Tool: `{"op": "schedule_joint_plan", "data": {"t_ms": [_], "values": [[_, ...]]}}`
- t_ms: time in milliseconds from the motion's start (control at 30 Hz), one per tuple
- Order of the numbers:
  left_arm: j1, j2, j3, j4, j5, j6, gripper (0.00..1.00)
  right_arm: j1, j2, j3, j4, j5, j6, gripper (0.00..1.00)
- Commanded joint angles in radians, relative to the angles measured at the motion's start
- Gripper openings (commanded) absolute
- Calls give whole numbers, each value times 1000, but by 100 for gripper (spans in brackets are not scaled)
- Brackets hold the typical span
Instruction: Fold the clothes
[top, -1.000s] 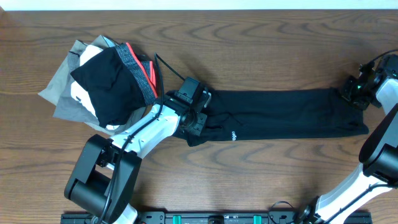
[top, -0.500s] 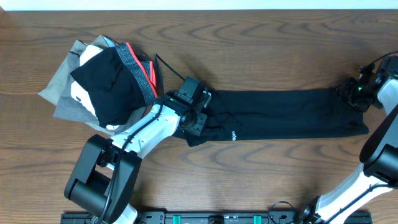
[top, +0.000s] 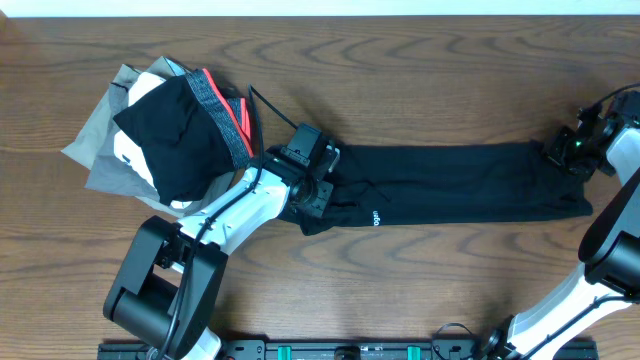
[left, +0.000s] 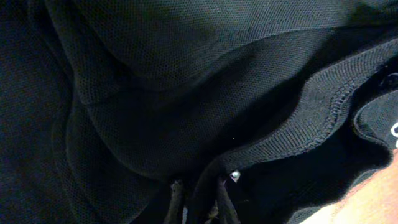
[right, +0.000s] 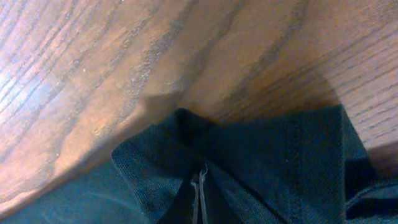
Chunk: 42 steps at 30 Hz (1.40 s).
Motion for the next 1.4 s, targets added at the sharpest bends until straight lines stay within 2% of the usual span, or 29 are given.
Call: {"op": "schedule_joint_plan", "data": {"t_ms": [0, 200, 233, 267, 300, 400, 533, 667, 900, 1000, 1167, 1367], "values": [[-1, 9, 0, 2, -8, -13, 20, -28, -29, -6, 1, -40, 0, 1], [-1, 9, 0, 6, -8, -13, 20, -46, -55, -6, 25, -171, -82, 3], [-1, 9, 0, 8, -8, -13, 20, -46, -55, -6, 25, -171, -91, 19], [-1, 9, 0, 9, -8, -13, 20, -43, -50, -6, 25, -171, -103, 31], [-1, 9, 0, 10, -9, -13, 20, -40, -48, -6, 27, -170, -110, 35], [-1, 9, 0, 10, -9, -13, 21, -28, -32, -8, 33, -167, -140, 41], [-1, 9, 0, 10, -9, -13, 21, -11, 4, -9, 29, -139, -142, 41], [-1, 9, 0, 9, -8, -13, 21, 5, 37, -10, 23, -163, -141, 21], [-1, 9, 0, 9, -9, -13, 21, -6, 21, -9, 21, -166, -141, 4], [-1, 9, 0, 9, -9, -13, 21, -15, 19, -9, 16, -161, -141, 1], [-1, 9, 0, 9, -8, -13, 21, -19, 18, -9, 0, -10, -98, 1], [-1, 9, 0, 9, -8, -13, 21, -68, -11, -9, 4, -15, -85, 1]]}}
